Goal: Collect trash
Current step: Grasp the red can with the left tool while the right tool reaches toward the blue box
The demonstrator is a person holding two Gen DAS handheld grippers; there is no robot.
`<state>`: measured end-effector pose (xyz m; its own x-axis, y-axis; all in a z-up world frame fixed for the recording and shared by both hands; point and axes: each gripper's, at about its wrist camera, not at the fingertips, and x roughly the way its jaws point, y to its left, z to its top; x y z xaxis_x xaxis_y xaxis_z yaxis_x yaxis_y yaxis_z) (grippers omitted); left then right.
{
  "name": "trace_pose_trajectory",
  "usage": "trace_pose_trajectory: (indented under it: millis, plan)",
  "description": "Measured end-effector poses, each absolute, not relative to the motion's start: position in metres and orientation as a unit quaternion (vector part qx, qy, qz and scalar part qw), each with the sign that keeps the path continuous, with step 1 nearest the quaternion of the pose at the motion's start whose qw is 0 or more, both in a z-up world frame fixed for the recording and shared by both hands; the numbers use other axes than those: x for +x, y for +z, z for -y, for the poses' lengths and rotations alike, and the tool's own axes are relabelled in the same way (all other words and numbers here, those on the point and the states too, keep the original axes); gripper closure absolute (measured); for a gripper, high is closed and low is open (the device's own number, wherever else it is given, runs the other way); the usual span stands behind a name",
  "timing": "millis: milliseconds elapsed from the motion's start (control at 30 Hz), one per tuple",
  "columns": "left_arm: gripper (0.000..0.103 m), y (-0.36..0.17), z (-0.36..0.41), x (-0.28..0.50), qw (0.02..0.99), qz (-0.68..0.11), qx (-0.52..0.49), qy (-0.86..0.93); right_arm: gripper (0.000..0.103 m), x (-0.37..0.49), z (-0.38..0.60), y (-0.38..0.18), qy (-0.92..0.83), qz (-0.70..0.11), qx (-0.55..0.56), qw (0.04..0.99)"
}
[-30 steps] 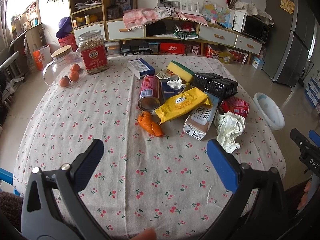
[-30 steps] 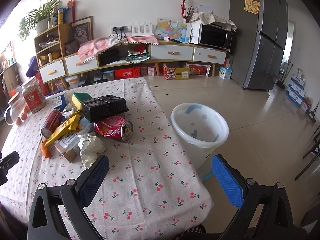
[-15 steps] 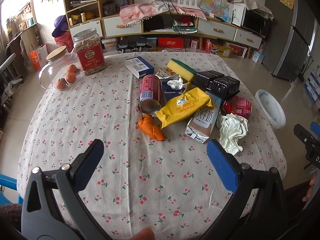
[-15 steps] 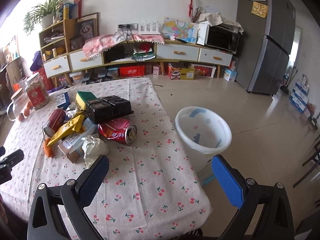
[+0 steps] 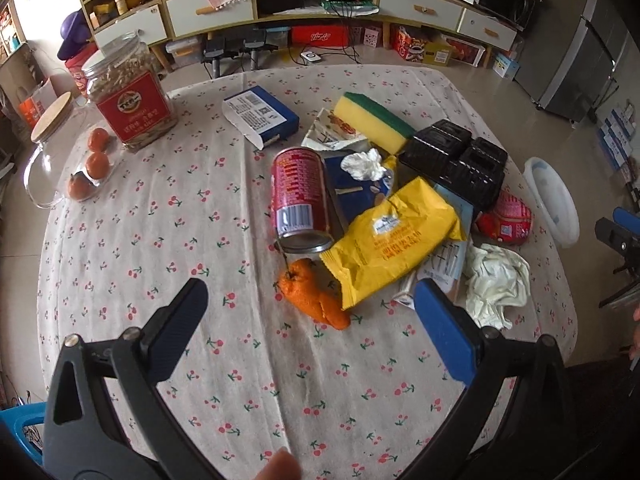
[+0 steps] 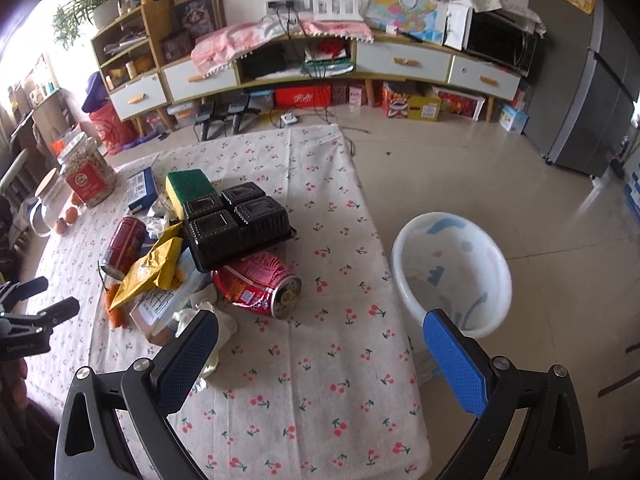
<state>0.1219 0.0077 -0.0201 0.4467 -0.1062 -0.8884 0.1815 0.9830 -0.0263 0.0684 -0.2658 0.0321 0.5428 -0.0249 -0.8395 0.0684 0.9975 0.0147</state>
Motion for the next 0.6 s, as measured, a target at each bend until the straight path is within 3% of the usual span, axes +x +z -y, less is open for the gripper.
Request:
trace_pose_trajectory:
  millis: [200,600]
  plan:
    - [0.003,-0.038,-0.023,0.151,0.834,-0.545,-0.012,-0.083,0.0,0.098,0.27,0.005,-0.019,-0.507,0.048,0.861]
    - [0.025,-0.062,-0.023,0.191,0.812,-0.572,-0.053,-0.104,0.0,0.16,0.244,-0.013,0.043,-0.542,0.046,0.838]
